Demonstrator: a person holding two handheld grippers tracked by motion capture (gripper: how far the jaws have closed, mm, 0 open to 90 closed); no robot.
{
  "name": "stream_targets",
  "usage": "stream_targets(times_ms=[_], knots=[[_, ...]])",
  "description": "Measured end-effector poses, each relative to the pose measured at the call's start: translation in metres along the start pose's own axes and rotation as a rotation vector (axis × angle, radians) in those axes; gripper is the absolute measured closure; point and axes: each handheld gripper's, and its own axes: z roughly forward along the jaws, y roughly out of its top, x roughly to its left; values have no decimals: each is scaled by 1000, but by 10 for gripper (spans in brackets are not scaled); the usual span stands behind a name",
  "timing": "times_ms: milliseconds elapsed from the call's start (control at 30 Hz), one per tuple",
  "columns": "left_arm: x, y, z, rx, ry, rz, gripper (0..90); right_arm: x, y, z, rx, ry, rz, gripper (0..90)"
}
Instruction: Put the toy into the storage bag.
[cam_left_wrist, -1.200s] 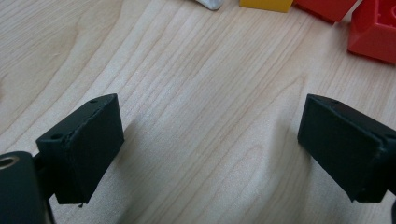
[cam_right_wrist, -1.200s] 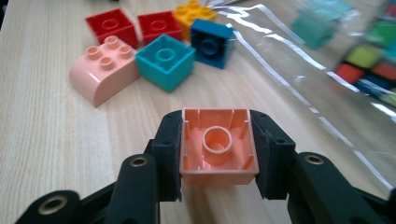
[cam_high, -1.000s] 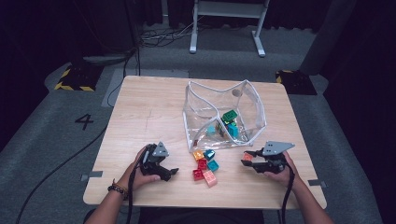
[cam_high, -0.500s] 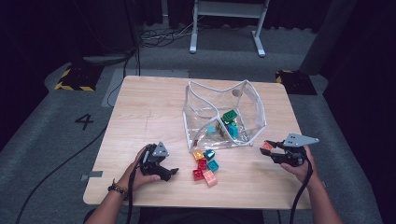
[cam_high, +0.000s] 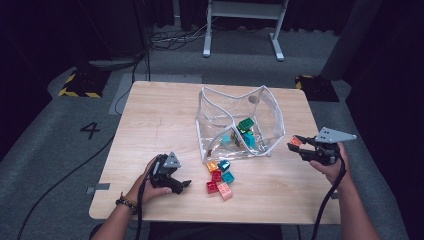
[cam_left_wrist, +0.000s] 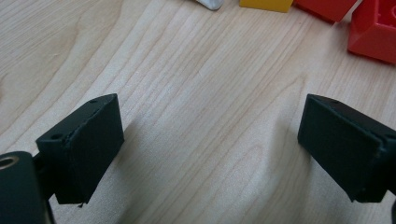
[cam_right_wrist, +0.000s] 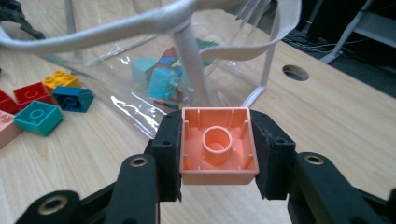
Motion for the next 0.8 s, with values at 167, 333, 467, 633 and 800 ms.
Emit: stream_targets(times_ms=[167, 333, 467, 633, 800], knots=[[0, 0, 0, 0, 0, 0, 72, -7, 13, -5, -13, -25, 6, 594], [0, 0, 0, -1, 0, -1, 71, -12, 28, -8, -27, -54, 6, 595], [0, 0, 0, -1, 0, -1, 71, -16, 39, -9, -37, -65, 5, 594], [0, 0, 0, -2, -1, -3, 71, -22, 53, -9, -38, -73, -2, 595], [0, 0, 0, -2, 0, -3, 71, -29, 64, -7, -66, -70, 25, 594]])
